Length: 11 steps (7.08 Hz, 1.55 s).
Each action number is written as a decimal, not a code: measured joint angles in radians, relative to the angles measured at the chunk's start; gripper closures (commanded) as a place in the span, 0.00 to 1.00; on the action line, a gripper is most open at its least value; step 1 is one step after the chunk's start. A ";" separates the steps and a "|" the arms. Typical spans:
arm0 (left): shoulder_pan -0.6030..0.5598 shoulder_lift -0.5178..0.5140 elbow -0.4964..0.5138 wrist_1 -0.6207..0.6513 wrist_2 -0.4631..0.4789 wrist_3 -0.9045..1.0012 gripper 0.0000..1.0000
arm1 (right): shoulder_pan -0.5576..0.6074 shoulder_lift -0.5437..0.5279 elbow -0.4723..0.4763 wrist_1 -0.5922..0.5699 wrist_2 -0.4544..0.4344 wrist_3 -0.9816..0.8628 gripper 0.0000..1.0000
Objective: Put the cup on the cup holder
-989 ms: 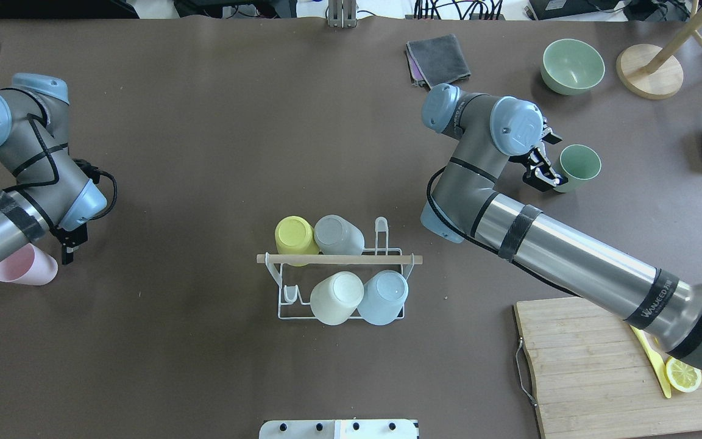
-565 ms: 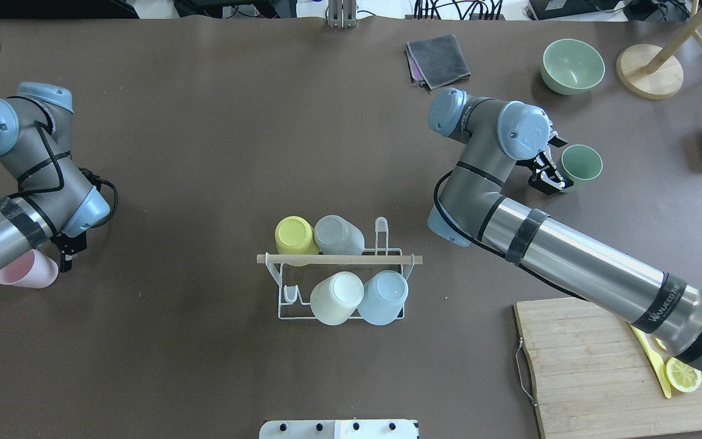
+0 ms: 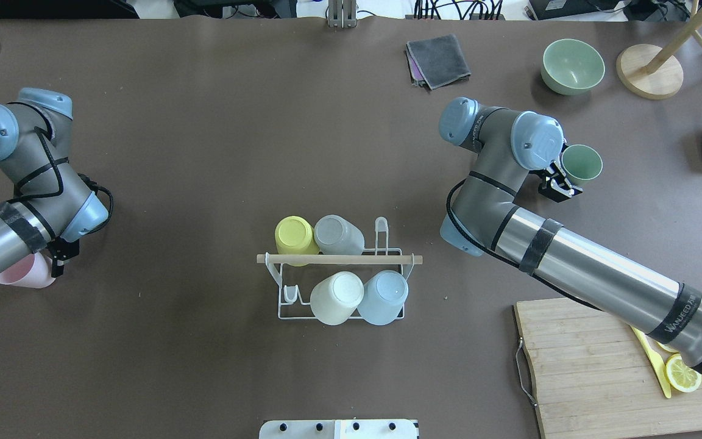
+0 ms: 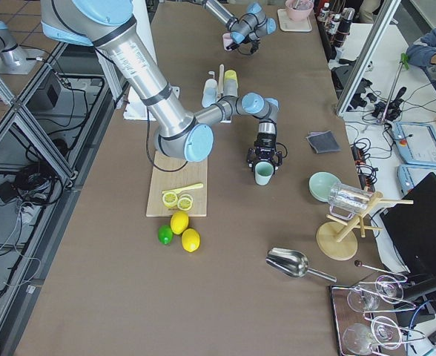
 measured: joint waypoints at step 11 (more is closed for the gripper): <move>-0.191 -0.015 -0.246 0.078 0.056 0.136 1.00 | -0.004 -0.069 0.033 0.043 -0.015 -0.001 0.07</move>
